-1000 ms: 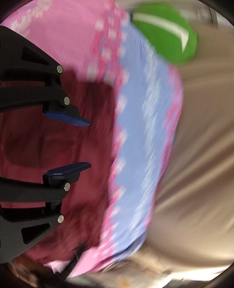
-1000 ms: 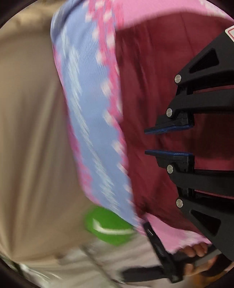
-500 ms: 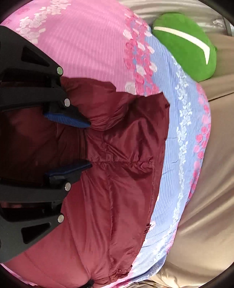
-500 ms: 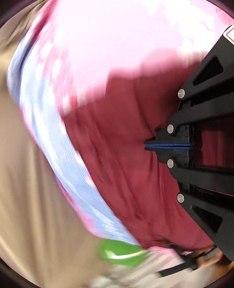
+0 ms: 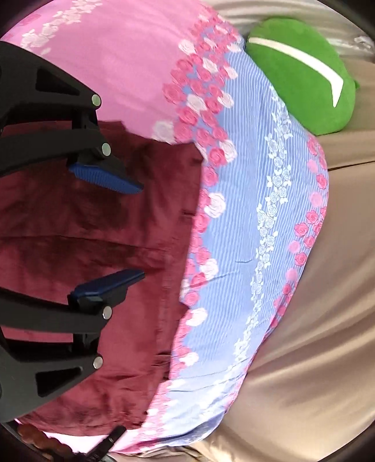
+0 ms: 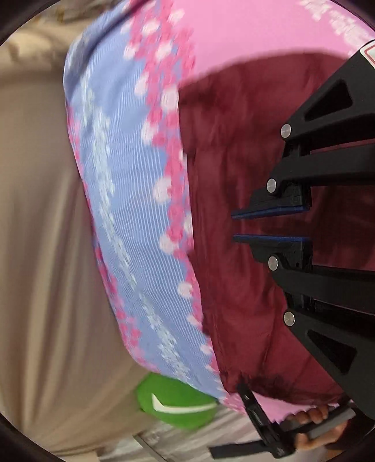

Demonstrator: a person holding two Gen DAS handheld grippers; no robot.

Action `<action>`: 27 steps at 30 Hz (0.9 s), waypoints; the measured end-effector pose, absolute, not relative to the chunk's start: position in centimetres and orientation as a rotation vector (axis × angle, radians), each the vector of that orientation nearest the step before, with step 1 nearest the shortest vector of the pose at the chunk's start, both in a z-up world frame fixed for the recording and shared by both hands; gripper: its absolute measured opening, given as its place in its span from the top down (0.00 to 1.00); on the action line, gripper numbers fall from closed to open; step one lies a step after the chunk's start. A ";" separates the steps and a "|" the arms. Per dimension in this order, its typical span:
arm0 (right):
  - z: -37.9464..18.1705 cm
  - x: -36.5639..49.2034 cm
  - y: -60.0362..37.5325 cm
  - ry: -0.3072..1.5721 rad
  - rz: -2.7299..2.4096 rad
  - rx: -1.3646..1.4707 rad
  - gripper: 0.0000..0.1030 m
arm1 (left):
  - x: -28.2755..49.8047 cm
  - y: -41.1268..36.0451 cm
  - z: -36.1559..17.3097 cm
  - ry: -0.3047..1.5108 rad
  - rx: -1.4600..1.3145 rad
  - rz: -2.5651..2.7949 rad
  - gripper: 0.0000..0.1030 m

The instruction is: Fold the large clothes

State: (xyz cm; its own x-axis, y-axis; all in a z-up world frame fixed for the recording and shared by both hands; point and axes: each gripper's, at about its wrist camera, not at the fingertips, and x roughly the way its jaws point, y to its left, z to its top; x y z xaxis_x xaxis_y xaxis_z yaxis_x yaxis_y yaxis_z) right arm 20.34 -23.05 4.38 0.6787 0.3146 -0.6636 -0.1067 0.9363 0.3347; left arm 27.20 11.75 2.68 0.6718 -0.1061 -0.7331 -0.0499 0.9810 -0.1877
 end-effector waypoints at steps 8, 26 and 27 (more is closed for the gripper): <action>0.1 25.5 -19.4 0.906 0.276 0.190 0.98 | 31.4 13.8 -3.0 0.919 -0.244 0.014 0.41; -1.3 23.5 -35.7 0.879 -0.078 0.491 0.89 | 29.7 13.8 -3.7 0.857 -0.175 0.069 0.33; -1.2 23.2 -35.5 0.864 -0.057 0.495 0.93 | 29.5 13.9 -3.7 0.856 -0.178 0.073 0.33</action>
